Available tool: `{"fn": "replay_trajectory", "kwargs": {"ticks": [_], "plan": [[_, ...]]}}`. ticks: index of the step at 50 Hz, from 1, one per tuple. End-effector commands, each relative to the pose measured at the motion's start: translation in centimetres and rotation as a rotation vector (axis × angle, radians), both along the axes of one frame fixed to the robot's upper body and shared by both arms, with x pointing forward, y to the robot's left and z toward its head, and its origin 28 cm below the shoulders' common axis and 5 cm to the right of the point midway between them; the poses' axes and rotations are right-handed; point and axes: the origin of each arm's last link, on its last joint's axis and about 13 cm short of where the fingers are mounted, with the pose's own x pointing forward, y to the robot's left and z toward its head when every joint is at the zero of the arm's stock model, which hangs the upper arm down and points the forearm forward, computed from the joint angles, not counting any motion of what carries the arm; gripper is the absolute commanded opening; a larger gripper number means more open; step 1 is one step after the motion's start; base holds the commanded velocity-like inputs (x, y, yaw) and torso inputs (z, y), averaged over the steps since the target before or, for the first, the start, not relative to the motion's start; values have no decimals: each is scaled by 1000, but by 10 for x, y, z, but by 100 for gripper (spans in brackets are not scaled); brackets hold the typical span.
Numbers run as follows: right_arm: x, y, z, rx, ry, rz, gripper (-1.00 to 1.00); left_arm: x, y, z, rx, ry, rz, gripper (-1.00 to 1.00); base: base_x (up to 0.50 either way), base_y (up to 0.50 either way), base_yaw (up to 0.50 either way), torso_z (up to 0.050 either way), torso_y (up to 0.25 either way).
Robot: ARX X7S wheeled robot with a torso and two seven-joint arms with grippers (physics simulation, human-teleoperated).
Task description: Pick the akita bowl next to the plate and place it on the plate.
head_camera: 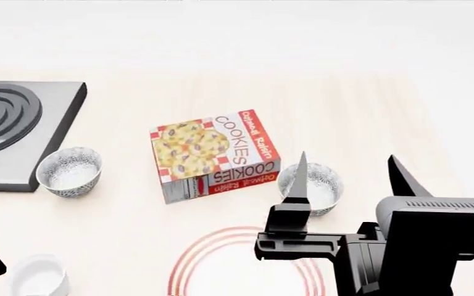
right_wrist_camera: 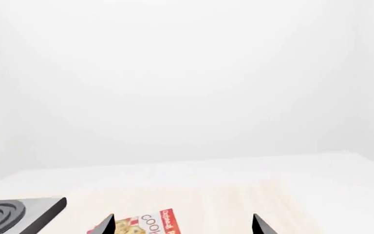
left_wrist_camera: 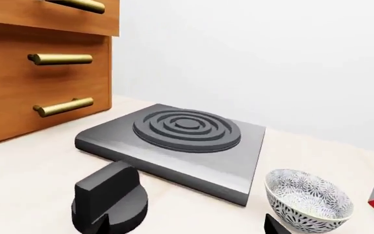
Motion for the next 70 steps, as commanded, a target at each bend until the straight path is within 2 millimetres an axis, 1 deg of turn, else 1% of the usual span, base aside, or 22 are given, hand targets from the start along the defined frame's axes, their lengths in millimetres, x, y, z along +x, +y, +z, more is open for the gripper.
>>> {"fn": "replay_trajectory", "kwargs": {"ticks": [1,31,33,35,41,44,45,47,48,51,54,57,59,61,62,63,64,65,66,68,69,70], "plan": [[0,0,0,5,3,3,100,0,0,1,0,1,0,100,500,0,0,0,0],[2,0,-3,4,4,3,100,0,0,1,0,2,1,100,500,0,0,0,1],[2,-1,-3,22,-3,-4,100,0,0,0,2,2,1,100,96,0,0,0,0],[4,-1,-4,21,27,-28,100,0,0,0,1,2,1,100,0,0,0,0,0],[14,-5,-10,42,92,-59,100,0,-1,1,5,3,3,100,0,0,0,0,0],[22,-7,-10,40,151,-62,100,0,0,0,3,3,3,100,0,0,0,0,0],[22,-7,-10,40,151,-62,100,-1,0,0,4,3,3,100,0,0,0,0,0],[29,-10,-9,29,180,-74,100,0,0,0,4,4,3,100,0,0,0,0,0],[33,-12,-9,44,212,-77,100,0,0,0,4,4,3,100,0,0,0,0,0],[45,-18,-7,95,229,-118,100,0,0,0,4,4,3,100,0,0,0,0,0],[55,-21,-8,102,252,-99,100,0,0,0,-1,6,5,100,0,0,0,0,0],[63,-23,-7,82,284,-96,100,0,0,0,4,4,5,100,0,0,0,0,0],[70,-25,-5,22,305,-154,100,1,0,-1,1,4,5,100,0,0,0,0,0],[73,-25,-4,36,330,-134,100,0,0,0,3,4,5,100,0,0,0,0,0],[77,-26,-4,15,423,-114,100,0,0,0,3,4,6,100,0,0,0,0,0],[78,-26,-3,13,444,-114,100,0,0,0,2,4,6,100,0,0,0,0,0],[81,-26,-3,33,406,-115,100,0,0,0,1,5,6,100,0,0,0,0,0],[86,-27,-1,18,405,-118,100,1,0,-1,3,5,6,100,0,0,0,0,0],[90,-27,0,22,421,-122,100,1,0,-1,4,4,6,100,0,0,0,0,0],[97,-27,0,-25,429,-106,100,0,0,1,0,5,7,100,0,0,0,0,0],[99,-27,0,-23,434,-102,100,0,0,1,-1,5,7,100,0,0,0,0,0],[101,-27,1,13,442,-94,100,0,0,1,-1,5,7,100,0,0,0,0,0]]}}
